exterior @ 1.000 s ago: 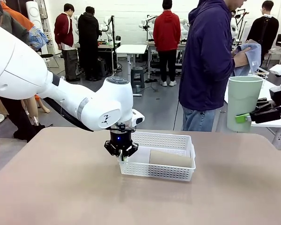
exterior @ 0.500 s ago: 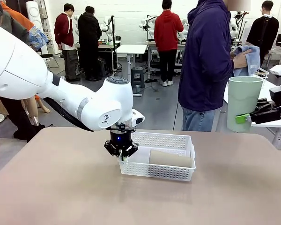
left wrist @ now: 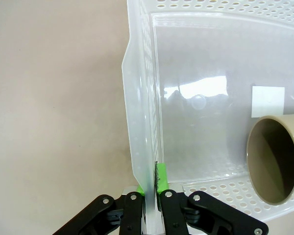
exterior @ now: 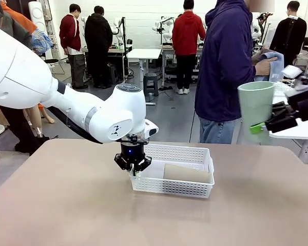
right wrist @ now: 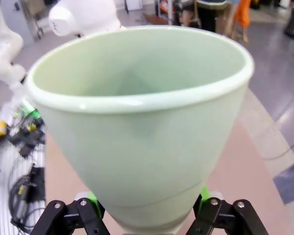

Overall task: Clean and organize the cups into the basket.
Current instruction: Pick up the Reusable plastic cup from the right side of the table and stack it inside the Organizing basket in the center of the table.

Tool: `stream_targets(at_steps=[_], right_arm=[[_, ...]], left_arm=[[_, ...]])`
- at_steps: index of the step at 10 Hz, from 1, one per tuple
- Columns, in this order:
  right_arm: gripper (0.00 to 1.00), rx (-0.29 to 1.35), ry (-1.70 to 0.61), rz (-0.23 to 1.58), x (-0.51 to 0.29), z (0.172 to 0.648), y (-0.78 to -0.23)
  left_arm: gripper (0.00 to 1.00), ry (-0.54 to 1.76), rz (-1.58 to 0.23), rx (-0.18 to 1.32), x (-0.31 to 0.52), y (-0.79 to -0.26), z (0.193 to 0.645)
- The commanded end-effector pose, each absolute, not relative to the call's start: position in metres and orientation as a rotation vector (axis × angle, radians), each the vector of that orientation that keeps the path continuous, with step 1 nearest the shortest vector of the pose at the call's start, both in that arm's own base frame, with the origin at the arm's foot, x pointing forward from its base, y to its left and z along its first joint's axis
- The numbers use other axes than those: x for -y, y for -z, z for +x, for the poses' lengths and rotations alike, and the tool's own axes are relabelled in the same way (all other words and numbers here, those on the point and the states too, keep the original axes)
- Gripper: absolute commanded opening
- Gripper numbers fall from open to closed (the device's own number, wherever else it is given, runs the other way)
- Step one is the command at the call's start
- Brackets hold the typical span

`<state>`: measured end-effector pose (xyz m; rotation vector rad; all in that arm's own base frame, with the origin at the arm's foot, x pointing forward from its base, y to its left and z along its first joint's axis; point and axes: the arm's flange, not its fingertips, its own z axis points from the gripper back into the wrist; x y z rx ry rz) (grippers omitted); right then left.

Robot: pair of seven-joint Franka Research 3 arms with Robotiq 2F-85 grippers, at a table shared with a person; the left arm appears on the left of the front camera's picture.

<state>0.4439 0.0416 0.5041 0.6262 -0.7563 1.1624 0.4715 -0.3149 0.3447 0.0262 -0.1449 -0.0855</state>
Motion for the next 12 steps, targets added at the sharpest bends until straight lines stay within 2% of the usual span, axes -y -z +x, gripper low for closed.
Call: stream_targets(at_steps=[1, 4, 6, 12], right_arm=[[0.8, 0.51, -1.203, 0.426, -0.107, 0.468, -0.518], [0.8, 0.308, -1.313, 0.302, -0.189, 0.503, -0.499], [0.8, 0.235, -1.359, 0.259, -0.224, 0.521, -0.481], [0.8, 0.167, -1.53, 0.268, -0.246, 0.554, -0.437]], left_arm=[[0.0, 0.085, 0.026, 0.146, 0.315, -0.345, 0.472], [0.0, 0.085, 0.026, 0.146, 0.315, -0.345, 0.472], [0.0, 0.085, 0.026, 0.146, 0.315, -0.345, 0.472], [0.0, 0.085, 0.026, 0.146, 0.315, -0.345, 0.472]])
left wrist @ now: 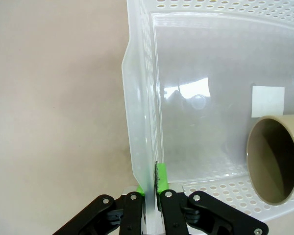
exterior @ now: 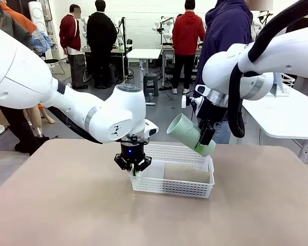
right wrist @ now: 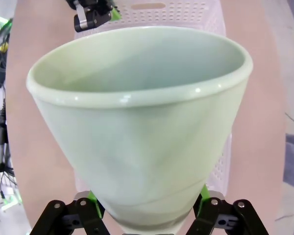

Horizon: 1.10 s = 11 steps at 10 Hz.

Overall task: Clean and organize the cups into the basket.
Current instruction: Pick up the Reusable plastic cup from the right side of the table and stack it inside the Organizing basket in the center of the table.

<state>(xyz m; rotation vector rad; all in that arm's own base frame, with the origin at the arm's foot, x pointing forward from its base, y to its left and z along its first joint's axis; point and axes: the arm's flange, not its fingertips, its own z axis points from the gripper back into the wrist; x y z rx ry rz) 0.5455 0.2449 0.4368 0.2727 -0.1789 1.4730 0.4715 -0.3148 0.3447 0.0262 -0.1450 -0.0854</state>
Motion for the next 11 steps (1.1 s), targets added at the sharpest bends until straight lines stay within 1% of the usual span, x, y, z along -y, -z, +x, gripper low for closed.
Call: stream_targets(at_steps=[1, 6, 11], right_arm=[[0.8, 0.173, -1.555, 0.279, -0.248, 0.558, -0.429], [0.8, 0.132, -1.584, 0.307, -0.263, 0.573, -0.392], [0.8, 0.077, -1.6, 0.305, -0.26, 0.575, -0.371]], left_arm=[[0.0, 0.085, 0.026, 0.146, 0.315, -0.345, 0.472], [0.0, 0.085, 0.026, 0.146, 0.315, -0.345, 0.472], [0.0, 0.085, 0.026, 0.146, 0.315, -0.345, 0.472]])
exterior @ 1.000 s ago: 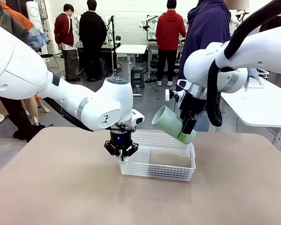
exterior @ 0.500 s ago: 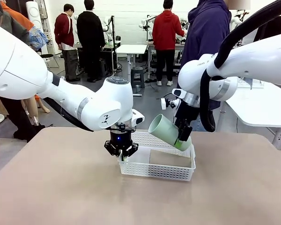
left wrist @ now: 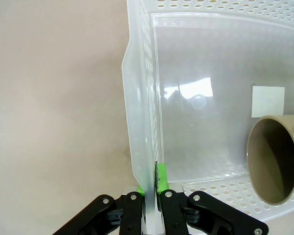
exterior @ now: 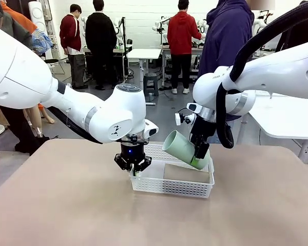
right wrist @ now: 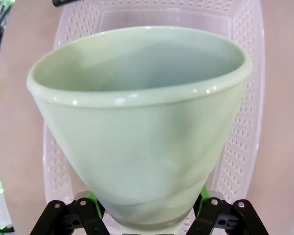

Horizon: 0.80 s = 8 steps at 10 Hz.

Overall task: Clean and organize the cups into the basket.
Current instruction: Pick up the Reusable plastic cup from the right side of the table and stack it inside the Organizing basket in the center of the table.

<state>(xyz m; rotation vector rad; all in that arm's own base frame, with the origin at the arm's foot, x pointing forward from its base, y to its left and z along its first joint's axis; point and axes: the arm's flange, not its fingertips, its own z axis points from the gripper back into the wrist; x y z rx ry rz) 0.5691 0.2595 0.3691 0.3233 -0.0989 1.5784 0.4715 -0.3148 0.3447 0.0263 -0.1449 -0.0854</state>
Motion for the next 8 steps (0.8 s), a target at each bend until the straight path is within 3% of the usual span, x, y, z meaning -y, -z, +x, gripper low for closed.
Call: stream_targets(at_steps=[1, 8], right_arm=[[0.8, 0.072, -1.607, 0.307, -0.26, 0.576, -0.366], [0.8, 0.036, -1.62, 0.339, -0.264, 0.586, -0.335]], left_arm=[[0.0, 0.085, 0.026, 0.146, 0.315, -0.345, 0.472], [0.0, 0.085, 0.026, 0.146, 0.315, -0.345, 0.472]])
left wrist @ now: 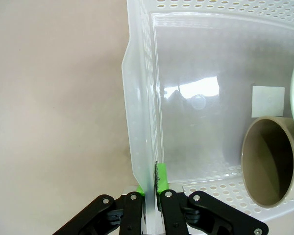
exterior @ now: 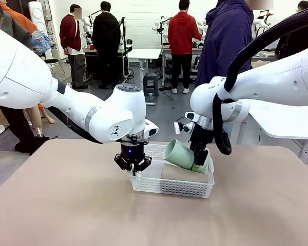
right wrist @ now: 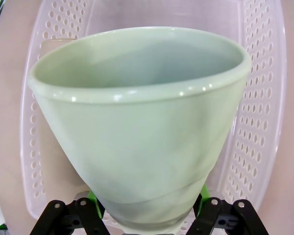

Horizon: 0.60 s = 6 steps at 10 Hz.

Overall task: Clean and organize the cups into the basket.
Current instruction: Pick up the Reusable plastic cup from the right side of the table and stack it inside the Organizing basket in the center of the table.

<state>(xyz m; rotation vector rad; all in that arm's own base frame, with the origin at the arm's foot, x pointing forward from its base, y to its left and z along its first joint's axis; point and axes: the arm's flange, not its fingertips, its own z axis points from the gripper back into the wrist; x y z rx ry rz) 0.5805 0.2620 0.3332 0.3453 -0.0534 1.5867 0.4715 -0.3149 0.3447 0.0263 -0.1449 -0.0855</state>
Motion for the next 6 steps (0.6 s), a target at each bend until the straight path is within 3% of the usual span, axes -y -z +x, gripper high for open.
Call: stream_targets(at_steps=[1, 6], right_arm=[[0.98, 0.041, -1.619, 0.345, -0.2648, 0.5858, -0.3351], [1.0, 0.047, -1.611, 0.347, -0.266, 0.5863, -0.3373]], left_arm=[[0.0, 0.085, 0.026, 0.146, 0.3149, -0.3446, 0.4718], [0.0, 0.085, 0.026, 0.146, 0.3149, -0.3446, 0.4718]])
